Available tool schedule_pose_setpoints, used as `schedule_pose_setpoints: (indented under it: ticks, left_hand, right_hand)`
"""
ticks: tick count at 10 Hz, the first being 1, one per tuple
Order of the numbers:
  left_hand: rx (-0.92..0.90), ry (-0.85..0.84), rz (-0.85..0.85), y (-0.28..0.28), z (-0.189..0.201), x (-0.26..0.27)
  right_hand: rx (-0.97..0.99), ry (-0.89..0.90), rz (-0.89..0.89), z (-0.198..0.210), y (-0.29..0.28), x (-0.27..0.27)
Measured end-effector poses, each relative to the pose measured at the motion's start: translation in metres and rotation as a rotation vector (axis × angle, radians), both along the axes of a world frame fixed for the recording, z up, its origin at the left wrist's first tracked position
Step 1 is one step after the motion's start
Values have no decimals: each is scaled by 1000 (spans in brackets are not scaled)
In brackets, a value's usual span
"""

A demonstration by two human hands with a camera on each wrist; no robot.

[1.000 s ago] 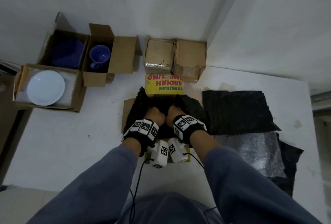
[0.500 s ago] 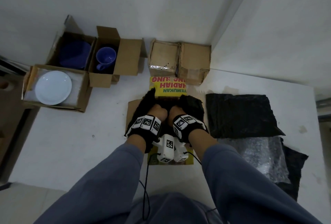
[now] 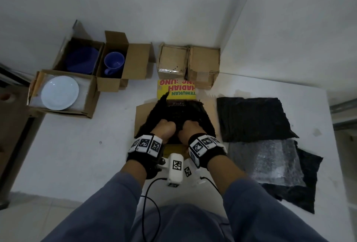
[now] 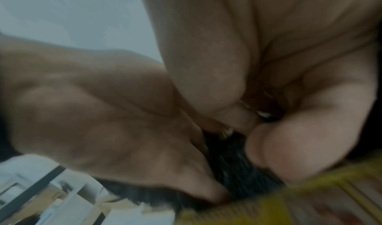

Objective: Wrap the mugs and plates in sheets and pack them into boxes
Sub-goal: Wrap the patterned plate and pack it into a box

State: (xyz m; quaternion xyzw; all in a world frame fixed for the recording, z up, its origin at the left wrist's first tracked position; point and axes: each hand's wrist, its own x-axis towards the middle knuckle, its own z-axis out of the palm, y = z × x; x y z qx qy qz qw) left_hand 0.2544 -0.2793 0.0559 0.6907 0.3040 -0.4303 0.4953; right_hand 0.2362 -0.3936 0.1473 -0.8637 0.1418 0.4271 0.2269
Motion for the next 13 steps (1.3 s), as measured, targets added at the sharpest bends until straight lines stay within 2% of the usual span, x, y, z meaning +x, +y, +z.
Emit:
schedule_pose_setpoints:
  ticks: [1, 2, 4, 5, 6, 7, 8, 9, 10, 11, 13]
  left_hand:
    - [15, -30, -16, -8, 37, -1]
    - [44, -26, -36, -11, 54, -2]
    - [57, -73, -61, -15, 53, 7]
    - [36, -52, -27, -12, 55, 12]
    - [18, -41, 19, -12, 54, 12]
    - [3, -65, -10, -7, 48, 9]
    - [56, -199, -258, -1, 51, -3]
    - [42, -398, -678, 0, 53, -28]
    - [76, -528, -980, 2, 52, -46]
    - [227, -605, -1036, 6, 59, -49]
    - [538, -727, -1191, 37, 77, -56]
  right_hand:
    - [0, -65, 37, 5, 1, 5]
    - [-20, -30, 53, 2, 3, 4]
    - [21, 133, -7, -14, 4, 10]
    - [49, 113, -45, -17, 5, 12]
    - [48, 105, -16, -19, 5, 10]
    - [32, 80, 60, -12, 1, 12]
    - [-16, -38, 130, 3, -8, 14]
    - [-83, -256, 248, 21, -16, 15]
    - [-193, -474, 409, 26, -25, 15]
    - [-289, -500, 492, 26, -37, 9]
    - [-308, -365, 599, 29, -42, -17]
